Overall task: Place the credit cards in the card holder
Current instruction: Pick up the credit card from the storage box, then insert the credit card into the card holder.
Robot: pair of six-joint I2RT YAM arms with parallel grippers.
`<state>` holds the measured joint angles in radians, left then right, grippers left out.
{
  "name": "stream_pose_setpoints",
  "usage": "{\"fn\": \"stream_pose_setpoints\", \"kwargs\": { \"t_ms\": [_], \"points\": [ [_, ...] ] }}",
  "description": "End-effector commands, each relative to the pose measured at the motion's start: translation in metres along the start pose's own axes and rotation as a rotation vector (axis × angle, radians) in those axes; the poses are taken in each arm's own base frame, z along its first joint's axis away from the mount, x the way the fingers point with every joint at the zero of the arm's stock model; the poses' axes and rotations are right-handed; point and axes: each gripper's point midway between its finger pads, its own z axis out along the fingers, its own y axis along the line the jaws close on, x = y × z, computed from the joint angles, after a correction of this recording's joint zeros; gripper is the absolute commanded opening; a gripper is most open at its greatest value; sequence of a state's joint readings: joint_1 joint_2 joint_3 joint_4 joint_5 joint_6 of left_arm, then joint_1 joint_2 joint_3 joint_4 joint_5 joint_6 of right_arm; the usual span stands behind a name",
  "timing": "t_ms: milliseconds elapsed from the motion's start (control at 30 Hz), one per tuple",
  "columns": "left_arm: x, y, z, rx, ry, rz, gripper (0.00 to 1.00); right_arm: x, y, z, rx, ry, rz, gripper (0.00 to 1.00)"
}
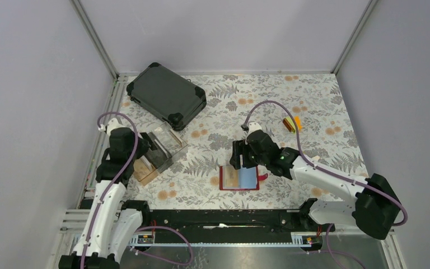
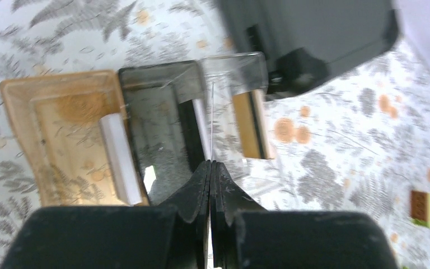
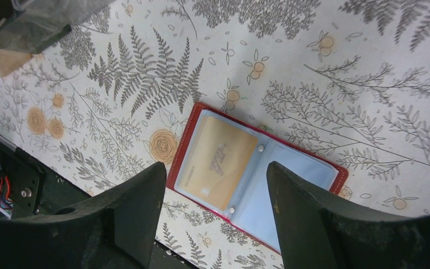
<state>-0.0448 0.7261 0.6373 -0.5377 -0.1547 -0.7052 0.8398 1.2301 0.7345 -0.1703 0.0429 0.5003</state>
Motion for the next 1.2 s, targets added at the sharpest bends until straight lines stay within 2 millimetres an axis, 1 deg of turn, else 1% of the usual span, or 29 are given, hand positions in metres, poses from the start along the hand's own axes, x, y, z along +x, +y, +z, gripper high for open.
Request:
{"fn": "stream_pose_setpoints", "kwargs": {
  "t_ms": [0, 67, 133, 200, 267, 333, 400, 433, 500, 567, 633, 700, 833, 967, 1067, 1167],
  "points": [
    [-0.035, -0.06, -0.034, 0.262, -0.059, 0.069, 0.0, -0.013, -0.008, -0.018, 0.049, -0.066, -0.022, 0.74],
    [-0.024, -0.089, -0.048, 0.413, 0.014, 0.081, 0.0, -0.011, -0.01, -0.02, 0.051, -0.068, -0.022, 0.75],
    [-0.012, -0.114, -0.061, 0.547, 0.065, 0.078, 0.0, -0.009, -0.006, -0.023, 0.025, -0.067, -0.008, 0.78],
    [0.005, -0.142, -0.079, 0.695, 0.105, 0.104, 0.0, -0.006, 0.005, -0.026, -0.043, -0.066, -0.001, 0.81],
    [0.025, -0.163, -0.095, 0.817, 0.154, 0.134, 0.0, -0.008, 0.02, -0.033, -0.141, -0.085, 0.022, 0.84],
    [0.045, -0.18, -0.108, 0.931, 0.204, 0.152, 0.0, -0.011, 0.037, -0.044, -0.262, -0.113, 0.062, 0.87],
    [0.063, -0.191, -0.122, 1.031, 0.248, 0.175, 0.0, -0.018, 0.052, -0.057, -0.407, -0.162, 0.107, 0.89],
    [0.073, -0.194, -0.126, 1.068, 0.269, 0.189, 0.0, -0.022, 0.059, -0.065, -0.473, -0.189, 0.123, 0.89],
    [0.086, -0.199, -0.137, 1.14, 0.307, 0.208, 0.0, -0.03, 0.074, -0.085, -0.608, -0.24, 0.161, 0.89],
    [0.096, -0.203, -0.146, 1.201, 0.338, 0.217, 0.0, -0.034, 0.086, -0.1, -0.708, -0.273, 0.177, 0.89],
    [0.101, -0.207, -0.158, 1.261, 0.358, 0.225, 0.0, -0.038, 0.093, -0.109, -0.769, -0.296, 0.193, 0.88],
    [0.104, -0.21, -0.17, 1.322, 0.38, 0.232, 0.0, -0.039, 0.098, -0.114, -0.814, -0.299, 0.203, 0.84],
    [0.109, -0.213, -0.19, 1.413, 0.41, 0.231, 0.0, -0.046, 0.109, -0.119, -0.889, -0.3, 0.226, 0.74],
    [0.116, -0.21, -0.186, 1.404, 0.427, 0.225, 0.0, -0.051, 0.117, -0.127, -0.967, -0.319, 0.243, 0.61],
    [0.121, -0.207, -0.185, 1.4, 0.441, 0.212, 0.0, -0.057, 0.119, -0.127, -0.968, -0.335, 0.247, 0.45],
    [0.123, -0.205, -0.185, 1.404, 0.445, 0.203, 0.0, -0.062, 0.121, -0.128, -0.985, -0.349, 0.25, 0.33]
  ]
}}
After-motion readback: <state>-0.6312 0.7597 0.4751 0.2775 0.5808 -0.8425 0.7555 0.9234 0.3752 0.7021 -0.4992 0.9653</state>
